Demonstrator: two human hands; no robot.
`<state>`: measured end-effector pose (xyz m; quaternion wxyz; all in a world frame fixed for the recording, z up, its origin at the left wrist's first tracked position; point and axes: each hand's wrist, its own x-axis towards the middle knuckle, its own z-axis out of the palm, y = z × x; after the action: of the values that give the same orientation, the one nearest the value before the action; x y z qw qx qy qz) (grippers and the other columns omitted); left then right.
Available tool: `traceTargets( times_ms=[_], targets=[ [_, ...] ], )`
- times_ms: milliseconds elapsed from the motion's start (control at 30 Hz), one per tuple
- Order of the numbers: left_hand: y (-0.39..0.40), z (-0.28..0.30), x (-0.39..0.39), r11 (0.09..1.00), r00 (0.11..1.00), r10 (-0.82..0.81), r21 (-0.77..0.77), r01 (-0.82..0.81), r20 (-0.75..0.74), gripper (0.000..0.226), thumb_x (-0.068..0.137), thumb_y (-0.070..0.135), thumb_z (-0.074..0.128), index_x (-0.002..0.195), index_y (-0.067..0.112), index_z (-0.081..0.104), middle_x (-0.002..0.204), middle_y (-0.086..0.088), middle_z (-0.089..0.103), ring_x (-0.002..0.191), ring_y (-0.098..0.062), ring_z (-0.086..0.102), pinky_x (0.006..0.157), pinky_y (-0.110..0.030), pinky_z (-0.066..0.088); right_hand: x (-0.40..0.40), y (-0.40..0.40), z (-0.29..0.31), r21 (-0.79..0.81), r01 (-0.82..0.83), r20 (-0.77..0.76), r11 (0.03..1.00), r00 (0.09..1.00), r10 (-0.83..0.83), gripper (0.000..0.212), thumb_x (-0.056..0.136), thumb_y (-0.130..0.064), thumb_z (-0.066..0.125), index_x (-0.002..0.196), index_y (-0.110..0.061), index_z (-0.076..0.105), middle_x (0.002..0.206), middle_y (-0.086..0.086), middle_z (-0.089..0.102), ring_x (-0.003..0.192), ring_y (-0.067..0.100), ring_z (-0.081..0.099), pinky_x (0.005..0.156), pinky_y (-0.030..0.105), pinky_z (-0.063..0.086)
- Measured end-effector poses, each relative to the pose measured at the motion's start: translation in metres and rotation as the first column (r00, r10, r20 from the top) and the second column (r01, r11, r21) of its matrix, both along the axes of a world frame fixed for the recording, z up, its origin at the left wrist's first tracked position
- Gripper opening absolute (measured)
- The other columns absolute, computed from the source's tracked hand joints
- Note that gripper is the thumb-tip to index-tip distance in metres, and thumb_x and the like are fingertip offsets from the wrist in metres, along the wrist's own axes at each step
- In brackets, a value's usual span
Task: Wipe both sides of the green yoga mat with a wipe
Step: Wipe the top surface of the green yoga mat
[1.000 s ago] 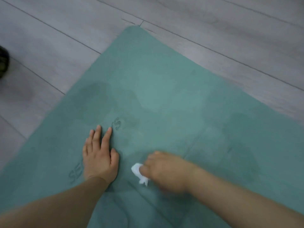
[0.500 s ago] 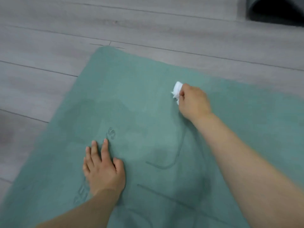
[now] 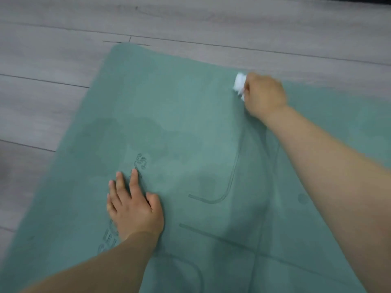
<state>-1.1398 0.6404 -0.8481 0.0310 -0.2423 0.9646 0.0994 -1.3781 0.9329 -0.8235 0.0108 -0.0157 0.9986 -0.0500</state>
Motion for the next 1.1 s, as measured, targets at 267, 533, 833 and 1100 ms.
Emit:
traceTargets(
  times_ms=[267, 533, 833, 1100],
  targets=[
    [-0.001, -0.003, 0.001, 1.0, 1.0, 0.011, -0.001, -0.011, -0.029, 0.072, 0.081, 0.036, 0.028, 0.151, 0.021, 0.034, 0.162, -0.011, 0.021, 0.15, -0.028, 0.012, 0.12, -0.05, 0.009, 0.129, -0.042, 0.008, -0.341, -0.377, -0.021, 0.861, 0.919, 0.393, 0.012, 0.072, -0.01, 0.063, 0.079, -0.015, 0.054, 0.073, 0.012, 0.062, 0.068, 0.034, 0.059, 0.059, 0.032, 0.041],
    [-0.001, -0.002, -0.001, 1.0, 0.999, 0.008, -0.008, -0.008, -0.037, 0.071, 0.081, 0.035, 0.03, 0.151, 0.02, 0.035, 0.161, -0.011, 0.023, 0.149, -0.029, 0.013, 0.12, -0.05, 0.009, 0.143, -0.025, 0.003, -0.352, -0.702, 0.059, 0.619, 0.644, 0.763, 0.002, 0.077, -0.021, 0.055, 0.078, -0.021, 0.054, 0.07, 0.006, 0.059, 0.063, 0.03, 0.056, 0.054, 0.032, 0.041],
    [-0.002, -0.002, -0.001, 1.0, 0.999, 0.014, -0.004, -0.014, -0.032, 0.072, 0.081, 0.035, 0.032, 0.151, 0.02, 0.033, 0.162, -0.011, 0.021, 0.149, -0.028, 0.012, 0.12, -0.05, 0.009, 0.027, -0.016, 0.004, -0.144, -0.075, 0.069, 0.987, 0.994, 0.085, 0.021, 0.083, -0.015, 0.056, 0.101, -0.006, 0.056, 0.1, 0.021, 0.064, 0.092, 0.04, 0.06, 0.07, 0.038, 0.043],
    [-0.001, -0.002, -0.001, 1.0, 0.999, 0.013, 0.002, -0.013, -0.033, 0.074, 0.079, 0.035, 0.032, 0.151, 0.02, 0.034, 0.162, -0.012, 0.021, 0.149, -0.029, 0.012, 0.119, -0.05, 0.009, 0.219, -0.027, 0.018, -0.502, -0.665, 0.224, 0.553, 0.518, 0.826, 0.018, 0.072, -0.019, 0.064, 0.078, -0.024, 0.048, 0.072, -0.002, 0.055, 0.068, 0.021, 0.051, 0.065, 0.028, 0.034]
  ],
)
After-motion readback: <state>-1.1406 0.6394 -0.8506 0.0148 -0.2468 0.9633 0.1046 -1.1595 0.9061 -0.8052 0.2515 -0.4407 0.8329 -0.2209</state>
